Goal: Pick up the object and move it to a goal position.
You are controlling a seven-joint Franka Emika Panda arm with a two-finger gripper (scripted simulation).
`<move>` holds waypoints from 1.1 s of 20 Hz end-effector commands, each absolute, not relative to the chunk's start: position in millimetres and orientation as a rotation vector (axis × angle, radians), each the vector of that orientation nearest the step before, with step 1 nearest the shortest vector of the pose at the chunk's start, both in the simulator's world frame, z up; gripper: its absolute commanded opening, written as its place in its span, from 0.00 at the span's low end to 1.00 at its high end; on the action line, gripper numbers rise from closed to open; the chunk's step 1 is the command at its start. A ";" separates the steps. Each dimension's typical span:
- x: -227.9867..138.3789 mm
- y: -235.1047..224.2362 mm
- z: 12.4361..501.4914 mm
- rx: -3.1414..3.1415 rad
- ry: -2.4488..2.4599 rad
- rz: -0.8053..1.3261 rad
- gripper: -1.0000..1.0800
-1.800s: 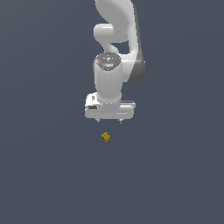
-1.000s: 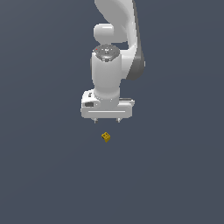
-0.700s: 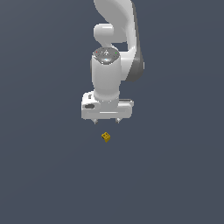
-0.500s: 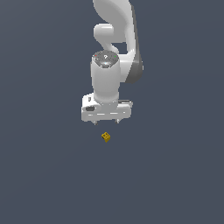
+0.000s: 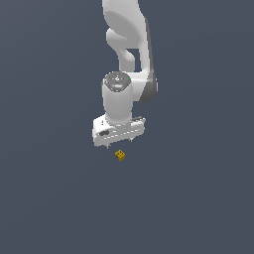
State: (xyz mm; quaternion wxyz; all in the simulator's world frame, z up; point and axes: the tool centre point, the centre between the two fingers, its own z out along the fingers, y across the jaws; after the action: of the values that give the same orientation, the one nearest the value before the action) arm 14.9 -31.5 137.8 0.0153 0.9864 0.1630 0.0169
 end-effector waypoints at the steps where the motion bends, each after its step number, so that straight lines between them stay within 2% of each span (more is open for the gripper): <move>1: 12.9 -33.3 126.3 3.054 0.609 0.041 0.96; 12: 4.3 -38.4 85.6 2.978 0.974 0.008 0.96; 22: 0.9 -39.6 72.2 2.944 1.095 0.000 0.96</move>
State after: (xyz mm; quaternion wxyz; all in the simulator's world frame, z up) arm 1.0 -39.7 72.9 0.0003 0.9384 0.3455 -0.0001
